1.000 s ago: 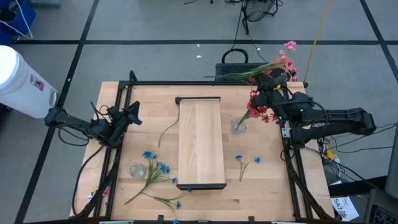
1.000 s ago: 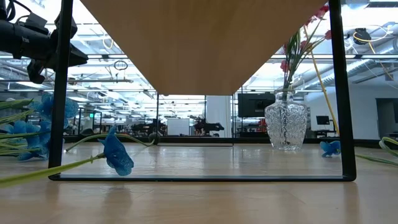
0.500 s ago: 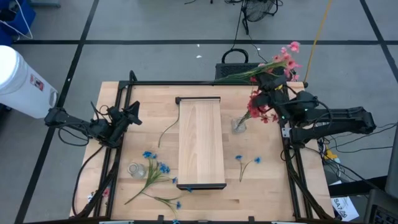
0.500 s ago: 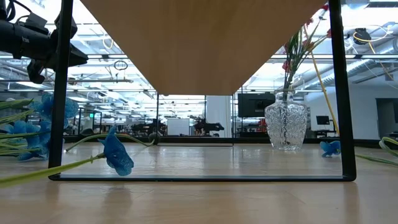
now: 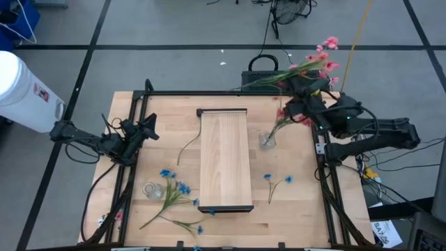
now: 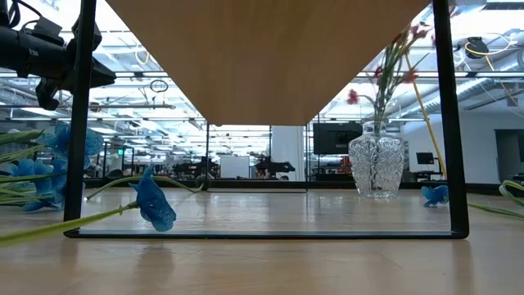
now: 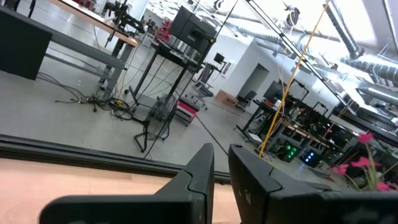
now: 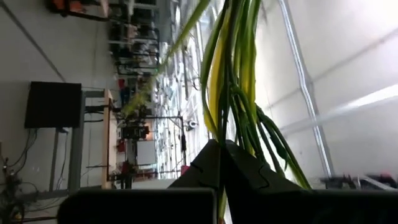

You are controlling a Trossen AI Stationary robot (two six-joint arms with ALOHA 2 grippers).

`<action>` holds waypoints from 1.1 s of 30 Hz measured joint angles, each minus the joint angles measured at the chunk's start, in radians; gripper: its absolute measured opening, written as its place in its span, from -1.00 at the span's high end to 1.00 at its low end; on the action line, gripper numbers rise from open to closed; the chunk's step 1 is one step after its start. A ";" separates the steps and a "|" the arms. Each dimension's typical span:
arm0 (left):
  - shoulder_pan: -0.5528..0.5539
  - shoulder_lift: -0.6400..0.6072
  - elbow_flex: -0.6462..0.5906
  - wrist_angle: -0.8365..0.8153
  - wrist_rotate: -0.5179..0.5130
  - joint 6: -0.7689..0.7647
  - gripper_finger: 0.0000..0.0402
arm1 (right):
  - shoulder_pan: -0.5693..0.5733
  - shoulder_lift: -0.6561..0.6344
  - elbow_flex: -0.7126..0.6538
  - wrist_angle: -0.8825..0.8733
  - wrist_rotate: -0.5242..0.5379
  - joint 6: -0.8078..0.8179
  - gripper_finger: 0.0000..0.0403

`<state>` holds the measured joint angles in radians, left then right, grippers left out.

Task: Pick and place flowers into a vace then onto a shelf
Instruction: Put the pink flowers into the right transparent vase

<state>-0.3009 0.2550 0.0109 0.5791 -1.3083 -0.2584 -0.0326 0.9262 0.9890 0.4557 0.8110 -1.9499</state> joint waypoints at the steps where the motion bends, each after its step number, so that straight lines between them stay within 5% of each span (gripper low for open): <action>1: 0.000 0.000 0.000 0.000 0.000 0.000 0.75 | 0.006 0.006 0.008 -0.022 0.000 0.000 1.00; 19: 0.000 0.000 0.000 0.000 0.000 0.000 0.75 | 0.125 0.132 0.163 -0.454 0.162 -0.034 1.00; 33: 0.000 0.000 0.000 0.000 0.000 0.000 0.75 | 0.172 0.226 0.164 -0.482 0.156 -0.051 1.00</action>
<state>-0.3008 0.2550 0.0105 0.5793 -1.3083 -0.2584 0.1394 1.1526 1.1530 -0.0267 0.9672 -2.0014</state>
